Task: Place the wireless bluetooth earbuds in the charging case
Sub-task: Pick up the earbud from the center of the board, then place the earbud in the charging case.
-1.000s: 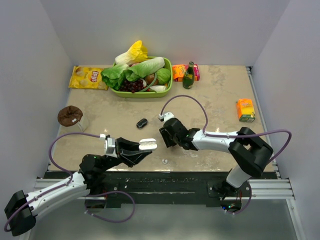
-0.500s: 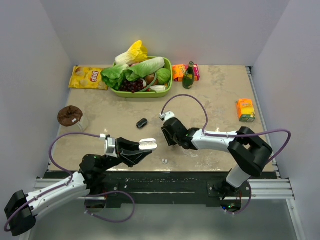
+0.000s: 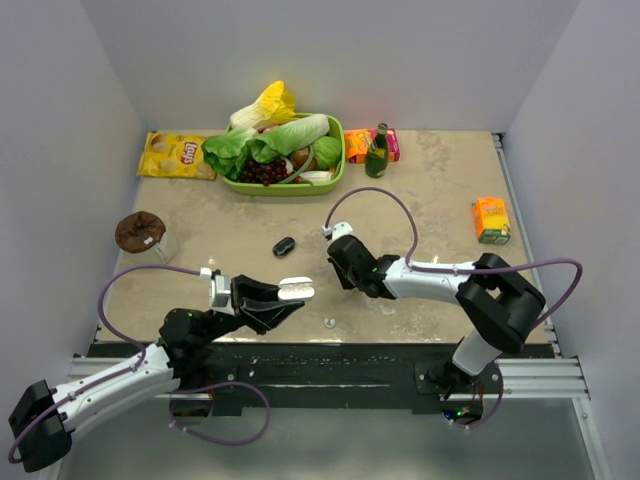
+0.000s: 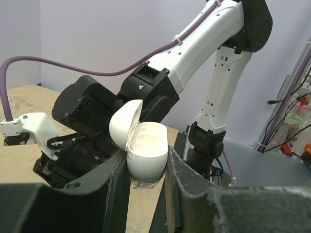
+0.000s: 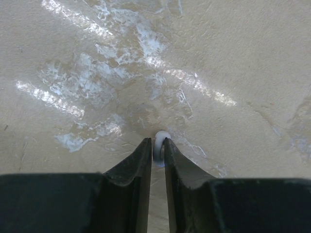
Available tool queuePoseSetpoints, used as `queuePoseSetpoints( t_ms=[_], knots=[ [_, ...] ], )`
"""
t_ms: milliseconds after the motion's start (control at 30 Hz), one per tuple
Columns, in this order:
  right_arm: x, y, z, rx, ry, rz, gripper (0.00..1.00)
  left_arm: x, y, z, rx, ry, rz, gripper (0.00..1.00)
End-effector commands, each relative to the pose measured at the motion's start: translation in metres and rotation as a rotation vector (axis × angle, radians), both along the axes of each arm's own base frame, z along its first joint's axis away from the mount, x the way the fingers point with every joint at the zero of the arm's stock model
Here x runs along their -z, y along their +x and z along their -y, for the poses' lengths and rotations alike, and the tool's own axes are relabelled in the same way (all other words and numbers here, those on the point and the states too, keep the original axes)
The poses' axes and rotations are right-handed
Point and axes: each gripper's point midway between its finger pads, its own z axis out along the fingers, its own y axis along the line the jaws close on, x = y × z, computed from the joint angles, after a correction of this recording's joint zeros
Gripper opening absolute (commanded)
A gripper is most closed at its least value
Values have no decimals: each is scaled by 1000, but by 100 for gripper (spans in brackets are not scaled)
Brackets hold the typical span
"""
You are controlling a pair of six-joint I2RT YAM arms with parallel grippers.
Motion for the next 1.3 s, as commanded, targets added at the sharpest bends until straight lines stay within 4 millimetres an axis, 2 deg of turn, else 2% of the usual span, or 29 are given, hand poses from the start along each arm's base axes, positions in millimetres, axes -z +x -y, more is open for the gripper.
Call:
queuePoseSetpoints(
  t_ms=[0, 133, 200, 300, 333, 433, 467, 600, 633, 667, 700, 733, 767, 800, 833, 933, 967, 1000, 1067, 1133, 1200, 1233, 1267],
  knots=[
    [-12, 12, 0, 38, 0, 39, 14, 76, -5, -4, 9, 100, -87, 0],
    [-11, 12, 3, 51, -2, 39, 1, 75, -5, -4, 10, 98, -85, 0],
    [-14, 12, 5, 68, -2, 47, 0, 75, -5, -4, 11, 99, -86, 0],
    [-42, 14, 4, 84, 77, 99, 0, 74, -5, -4, 9, 98, -84, 0],
    [-67, 13, 3, 85, 135, 140, 0, 73, -4, -4, 7, 96, -81, 0],
    [-110, 9, 6, 71, 217, 196, 0, 73, -3, -4, 3, 97, -80, 0],
    [-138, 6, 8, 58, 268, 239, 0, 72, -3, -4, 4, 98, -83, 0],
    [-192, -3, 21, 26, 314, 318, 0, 70, -4, -3, 8, 91, -77, 0],
    [-206, -11, 17, -39, 337, 325, 0, 68, -4, -3, 7, 87, -73, 0],
    [-228, -21, 17, -96, 397, 362, 0, 69, -4, -2, 14, 90, -79, 0],
    [-239, -30, 15, -154, 437, 381, 0, 66, -6, -2, 23, 82, -67, 0],
    [-256, -46, 3, -275, 509, 405, 0, 62, -6, -1, 30, 80, -58, 0],
    [-268, -55, 2, -320, 548, 423, 0, 63, -6, 2, 35, 97, -56, 0],
    [-289, -66, 5, -360, 602, 460, 0, 62, -8, 4, 53, 104, -47, 0],
    [-297, -83, -4, -462, 643, 444, 0, 57, -9, 6, 61, 100, -37, 0],
    [-310, -107, -14, -627, 650, 407, 0, 49, -16, 9, 107, 86, -13, 0],
    [-314, -126, -20, -739, 681, 383, 0, 50, -18, 11, 125, 92, -16, 0],
    [-324, -137, -19, -778, 713, 417, 0, 44, -24, 12, 158, 77, 11, 0],
    [-328, -147, -19, -820, 732, 436, 0, 41, -29, 15, 193, 76, 26, 0],
    [-323, -153, -20, -856, 716, 417, 0, 37, -32, 19, 222, 80, 41, 0],
    [-318, -164, -26, -903, 704, 380, 0, 42, -35, 23, 252, 106, 37, 0],
    [-315, -166, -29, -917, 692, 369, 0, 31, -34, 26, 259, 96, 57, 0],
    [-309, -168, -33, -926, 673, 345, 0, 36, -32, 30, 267, 126, 49, 0]
  ],
)
